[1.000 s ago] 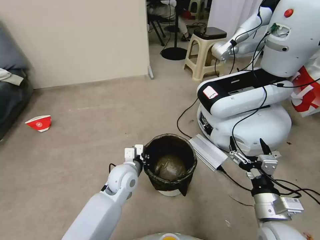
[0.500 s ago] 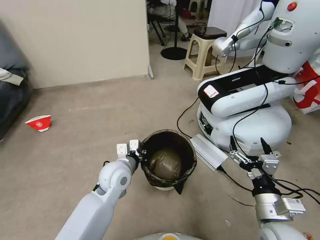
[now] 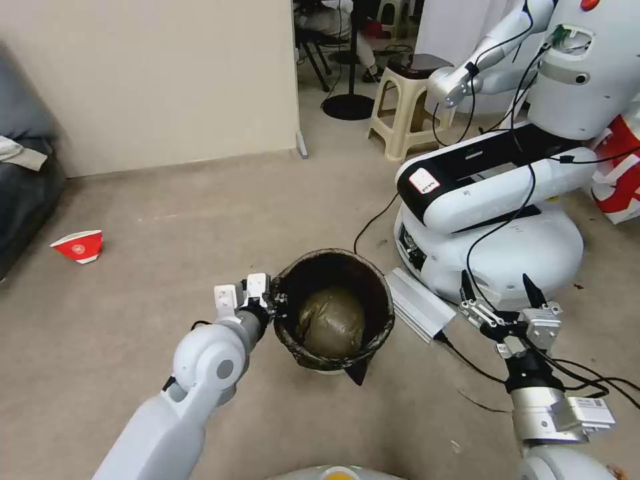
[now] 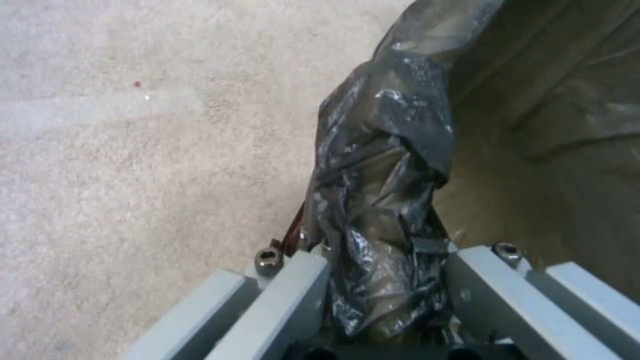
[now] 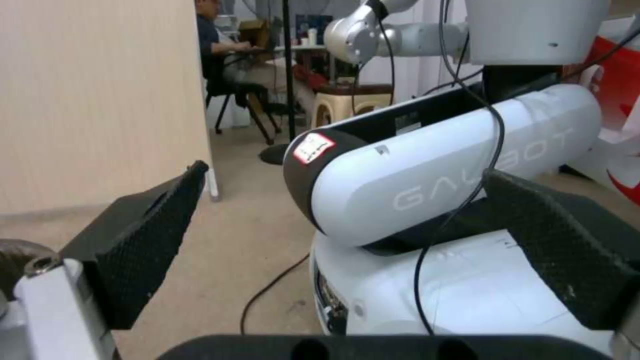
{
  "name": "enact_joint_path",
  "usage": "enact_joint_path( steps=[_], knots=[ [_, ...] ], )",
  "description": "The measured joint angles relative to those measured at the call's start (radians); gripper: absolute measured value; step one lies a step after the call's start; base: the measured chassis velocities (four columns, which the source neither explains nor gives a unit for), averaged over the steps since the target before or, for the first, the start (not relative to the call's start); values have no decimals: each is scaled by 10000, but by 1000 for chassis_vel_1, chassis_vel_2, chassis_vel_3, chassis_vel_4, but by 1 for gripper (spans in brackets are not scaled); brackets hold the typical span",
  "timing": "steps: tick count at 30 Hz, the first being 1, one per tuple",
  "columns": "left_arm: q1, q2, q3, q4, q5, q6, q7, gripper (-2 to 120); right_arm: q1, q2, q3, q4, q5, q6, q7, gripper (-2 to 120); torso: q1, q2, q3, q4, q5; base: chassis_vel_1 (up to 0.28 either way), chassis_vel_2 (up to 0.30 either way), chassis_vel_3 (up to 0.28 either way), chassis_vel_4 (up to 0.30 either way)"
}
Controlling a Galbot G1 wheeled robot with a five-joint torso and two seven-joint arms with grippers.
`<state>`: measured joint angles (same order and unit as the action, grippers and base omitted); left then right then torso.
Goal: Pick up the trash can from the floor.
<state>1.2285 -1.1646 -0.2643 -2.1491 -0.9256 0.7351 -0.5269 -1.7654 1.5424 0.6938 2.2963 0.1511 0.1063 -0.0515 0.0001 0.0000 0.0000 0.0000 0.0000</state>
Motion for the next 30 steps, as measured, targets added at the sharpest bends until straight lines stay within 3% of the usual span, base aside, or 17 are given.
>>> enact_joint_path(
  steps=[9,30],
  knots=[
    [464,266,-351,-637,-149,-6,83,1,-64,38,-42,93,-20,12,0,100,0,0,0,0,0,0,0,0,0],
    [522,295,-471,-689,-126,-12,285,1,-87,-42,-46,171,-42,-2,24,100,-1,0,0,0,0,0,0,0,0]
  ],
)
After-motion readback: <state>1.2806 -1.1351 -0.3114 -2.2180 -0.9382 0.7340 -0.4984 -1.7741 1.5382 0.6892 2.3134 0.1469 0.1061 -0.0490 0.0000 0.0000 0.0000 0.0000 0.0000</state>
